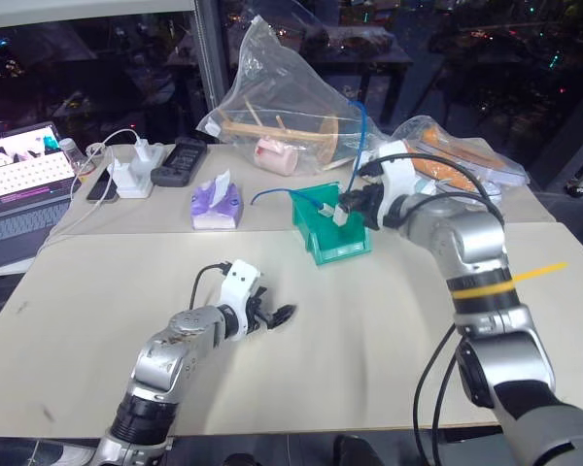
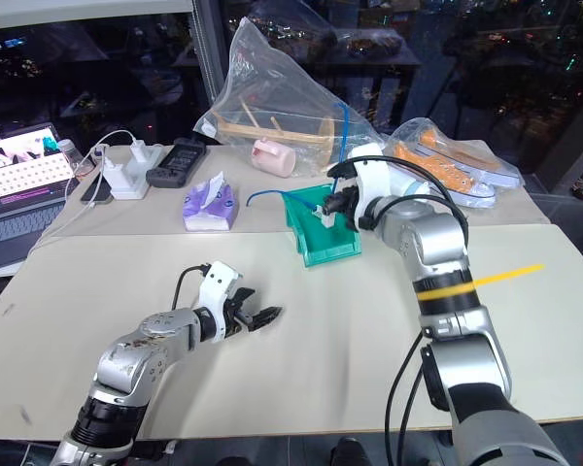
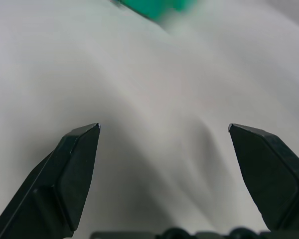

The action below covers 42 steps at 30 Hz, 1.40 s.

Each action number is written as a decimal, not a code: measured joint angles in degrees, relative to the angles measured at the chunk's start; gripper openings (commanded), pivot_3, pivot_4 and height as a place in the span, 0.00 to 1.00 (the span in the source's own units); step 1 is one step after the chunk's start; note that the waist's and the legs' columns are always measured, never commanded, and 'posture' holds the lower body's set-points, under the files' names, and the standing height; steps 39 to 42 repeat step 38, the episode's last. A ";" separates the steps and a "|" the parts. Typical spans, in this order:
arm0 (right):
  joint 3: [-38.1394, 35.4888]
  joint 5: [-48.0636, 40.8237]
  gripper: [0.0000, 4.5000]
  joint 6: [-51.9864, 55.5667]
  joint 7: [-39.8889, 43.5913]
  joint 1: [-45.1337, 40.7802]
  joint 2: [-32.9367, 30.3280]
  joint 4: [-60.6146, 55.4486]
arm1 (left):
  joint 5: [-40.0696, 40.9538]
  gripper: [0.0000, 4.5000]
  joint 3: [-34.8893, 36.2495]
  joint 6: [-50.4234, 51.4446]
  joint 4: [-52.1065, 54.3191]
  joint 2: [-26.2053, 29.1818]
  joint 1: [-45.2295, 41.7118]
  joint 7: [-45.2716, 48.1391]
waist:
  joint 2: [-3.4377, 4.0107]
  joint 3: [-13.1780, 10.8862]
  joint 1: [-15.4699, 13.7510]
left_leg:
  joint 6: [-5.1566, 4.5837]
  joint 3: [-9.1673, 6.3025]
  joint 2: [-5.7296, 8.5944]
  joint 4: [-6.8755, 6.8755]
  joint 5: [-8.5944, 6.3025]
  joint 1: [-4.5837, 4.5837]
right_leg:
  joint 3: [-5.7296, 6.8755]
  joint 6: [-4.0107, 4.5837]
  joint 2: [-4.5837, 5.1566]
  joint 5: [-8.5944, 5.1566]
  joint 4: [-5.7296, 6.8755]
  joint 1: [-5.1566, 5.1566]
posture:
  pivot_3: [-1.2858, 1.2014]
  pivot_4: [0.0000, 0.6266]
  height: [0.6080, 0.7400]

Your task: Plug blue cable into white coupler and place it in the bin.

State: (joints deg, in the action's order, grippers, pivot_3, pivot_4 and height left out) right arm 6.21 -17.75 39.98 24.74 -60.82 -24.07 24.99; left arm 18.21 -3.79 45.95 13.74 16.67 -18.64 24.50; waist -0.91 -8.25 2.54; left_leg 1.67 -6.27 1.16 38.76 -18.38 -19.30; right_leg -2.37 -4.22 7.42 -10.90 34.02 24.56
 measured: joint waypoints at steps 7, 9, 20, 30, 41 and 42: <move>-0.60 3.69 0.47 -8.11 4.12 -2.02 3.35 12.35 | 1.30 1.00 3.84 -1.84 0.05 -0.25 -0.15 -0.48 | 0.01 0.00 0.23 | 0.09 0.05 0.01 0.05 0.01 -0.59 | -0.05 -0.01 0.02 0.07 0.07 0.71 | 0.52 0.24 1.00; -1.01 3.67 0.62 -8.36 4.77 -2.04 4.03 12.44 | 1.68 1.00 3.86 -1.95 0.05 -0.34 -0.15 -0.34 | 0.01 0.00 0.26 | 0.11 0.05 0.01 0.06 0.02 -0.63 | -0.05 -0.01 0.02 0.09 0.08 0.75 | 0.52 0.24 1.00; -7.47 -1.46 0.99 3.82 8.56 6.90 -4.50 -17.07 | 3.72 1.00 9.32 -4.69 -3.81 -1.48 -3.08 -1.22 | 0.04 -0.02 -0.26 | 0.13 -0.02 0.02 0.17 0.03 -0.78 | 0.01 -0.07 0.02 0.18 0.04 0.73 | 0.52 0.24 1.00; -23.13 -9.85 0.99 3.78 11.77 45.56 -8.68 -45.59 | 5.86 1.00 12.14 -12.87 -7.02 4.33 -0.44 8.03 | 0.04 -0.04 -0.27 | 0.06 0.16 0.06 0.27 0.00 -0.68 | -0.15 -0.11 0.05 0.31 0.05 0.62 | 0.52 0.24 1.00; -21.94 -2.34 0.99 -9.68 9.39 57.42 -6.71 -44.35 | 2.18 1.00 9.83 -19.11 -14.53 7.93 0.35 12.53 | 0.02 -0.07 -0.15 | -0.23 0.20 0.05 0.26 -0.14 0.12 | -0.19 -0.03 0.02 0.34 0.00 -0.03 | 0.52 0.24 1.00; -21.94 -2.34 0.99 -9.68 9.39 57.42 -6.71 -44.35 | 2.18 1.00 9.83 -19.11 -14.53 7.93 0.35 12.53 | 0.02 -0.07 -0.15 | -0.23 0.20 0.05 0.26 -0.14 0.12 | -0.19 -0.03 0.02 0.34 0.00 -0.03 | 0.52 0.24 1.00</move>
